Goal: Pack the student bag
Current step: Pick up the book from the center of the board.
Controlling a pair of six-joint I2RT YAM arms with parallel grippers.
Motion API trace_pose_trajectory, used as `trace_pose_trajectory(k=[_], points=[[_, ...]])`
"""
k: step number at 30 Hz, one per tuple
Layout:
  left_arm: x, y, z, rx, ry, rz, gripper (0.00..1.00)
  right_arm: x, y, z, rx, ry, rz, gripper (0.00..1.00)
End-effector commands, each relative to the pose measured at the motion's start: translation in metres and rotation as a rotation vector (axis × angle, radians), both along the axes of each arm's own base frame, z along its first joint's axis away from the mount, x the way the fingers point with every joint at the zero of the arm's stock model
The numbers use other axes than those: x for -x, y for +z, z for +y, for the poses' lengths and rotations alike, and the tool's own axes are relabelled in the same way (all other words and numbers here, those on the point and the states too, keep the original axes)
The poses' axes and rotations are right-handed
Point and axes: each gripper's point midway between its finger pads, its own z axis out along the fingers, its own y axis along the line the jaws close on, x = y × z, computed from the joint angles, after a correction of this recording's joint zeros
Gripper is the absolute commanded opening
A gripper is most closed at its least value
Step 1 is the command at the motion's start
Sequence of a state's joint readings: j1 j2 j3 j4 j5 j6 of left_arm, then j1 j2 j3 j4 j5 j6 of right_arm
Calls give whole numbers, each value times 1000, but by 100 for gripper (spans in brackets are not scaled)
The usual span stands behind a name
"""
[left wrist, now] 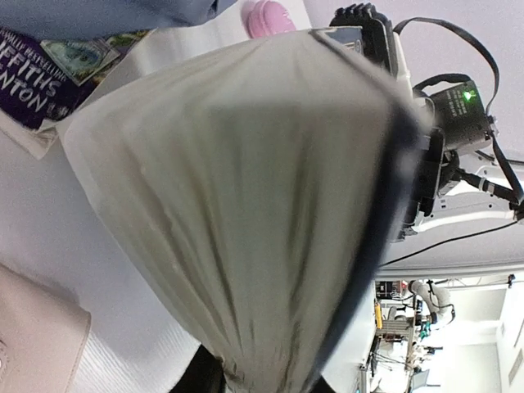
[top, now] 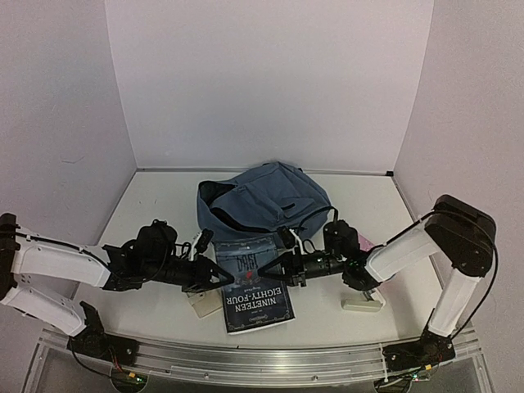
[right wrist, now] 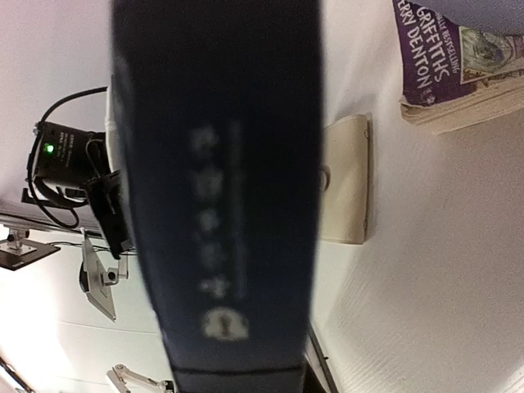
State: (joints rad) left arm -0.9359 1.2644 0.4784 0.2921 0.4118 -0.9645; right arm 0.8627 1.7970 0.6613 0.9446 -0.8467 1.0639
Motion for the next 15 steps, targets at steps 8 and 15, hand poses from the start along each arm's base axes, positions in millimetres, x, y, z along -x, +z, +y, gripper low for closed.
trace_pose_trajectory(k=[8, 15], points=[[-43, 103, 7, 127, 107, -272, 82, 7, 178, -11, -317, -48, -306, 0], [-6, 140, -14, 232, -152, -269, 90, 16, 231, -20, -355, -38, -428, 0]])
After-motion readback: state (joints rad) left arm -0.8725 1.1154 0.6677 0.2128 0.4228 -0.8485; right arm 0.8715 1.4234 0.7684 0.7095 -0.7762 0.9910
